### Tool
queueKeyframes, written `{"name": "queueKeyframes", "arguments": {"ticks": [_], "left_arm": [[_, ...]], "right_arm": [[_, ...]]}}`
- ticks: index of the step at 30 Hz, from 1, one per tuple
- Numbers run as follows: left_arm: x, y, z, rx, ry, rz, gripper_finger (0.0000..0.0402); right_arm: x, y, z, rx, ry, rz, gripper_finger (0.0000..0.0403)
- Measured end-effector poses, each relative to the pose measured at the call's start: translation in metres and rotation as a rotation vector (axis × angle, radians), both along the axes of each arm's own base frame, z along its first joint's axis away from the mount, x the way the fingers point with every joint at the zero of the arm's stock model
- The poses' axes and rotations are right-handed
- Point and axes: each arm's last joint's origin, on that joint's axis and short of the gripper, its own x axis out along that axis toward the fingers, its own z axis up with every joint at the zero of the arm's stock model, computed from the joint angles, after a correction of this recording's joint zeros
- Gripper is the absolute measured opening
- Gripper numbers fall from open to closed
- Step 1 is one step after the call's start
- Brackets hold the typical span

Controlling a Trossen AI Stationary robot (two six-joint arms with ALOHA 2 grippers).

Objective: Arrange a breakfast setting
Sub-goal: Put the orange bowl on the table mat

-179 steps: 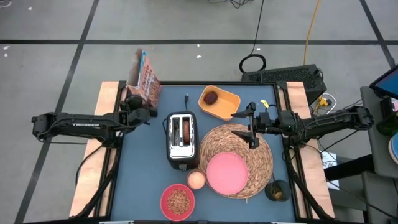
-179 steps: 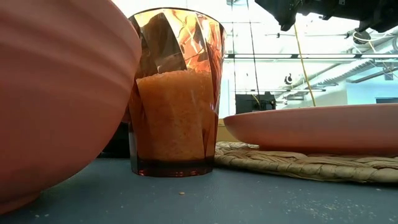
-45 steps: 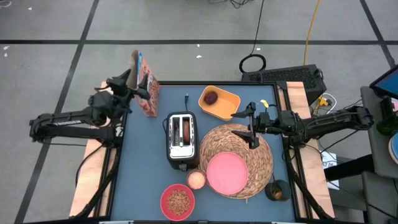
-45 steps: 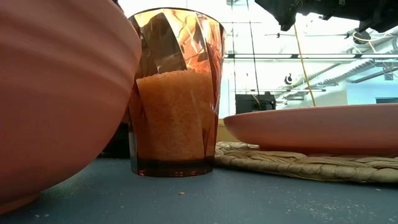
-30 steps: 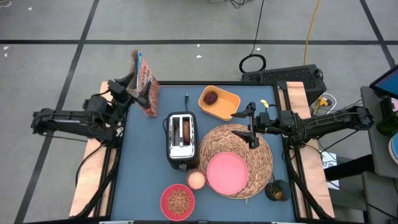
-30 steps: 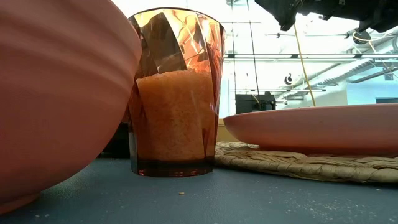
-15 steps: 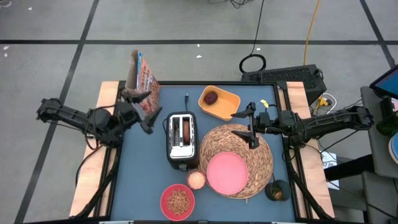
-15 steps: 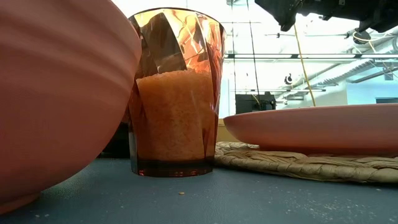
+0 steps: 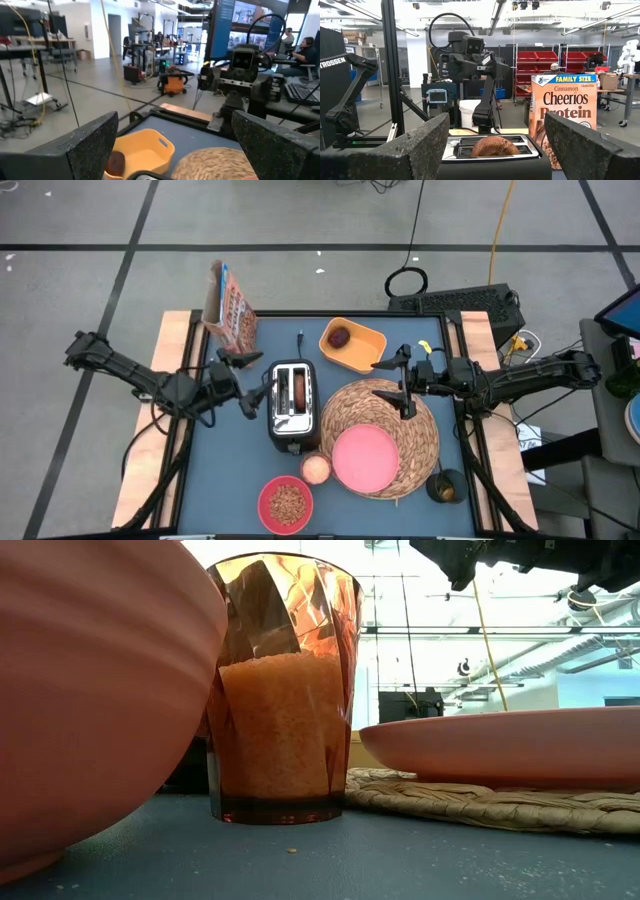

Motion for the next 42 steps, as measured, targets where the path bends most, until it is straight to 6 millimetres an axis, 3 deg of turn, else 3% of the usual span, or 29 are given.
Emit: {"name": "queueKeyframes", "arguments": {"ticks": [12,24,36,42], "left_arm": [[0.015,-0.007,-0.009,-0.145,-0.066,-0.011,0.0392],[0.04,-0.018,-0.017,-0.176,-0.144,-0.014,0.0392],[0.071,-0.032,0.018,-0.159,-0.027,-0.004,0.0392],[0.071,-0.045,0.024,-0.206,0.043,-0.036,0.0392]], "right_arm": [[0.0,0.0,0.0,0.0,0.0,0.0,0.032],[0.0,0.0,0.0,0.0,0.002,0.0,0.032],[0.0,0.0,-0.001,-0.001,0.008,0.0,0.032],[0.0,0.0,-0.002,-0.001,0.017,0.001,0.032]]}}
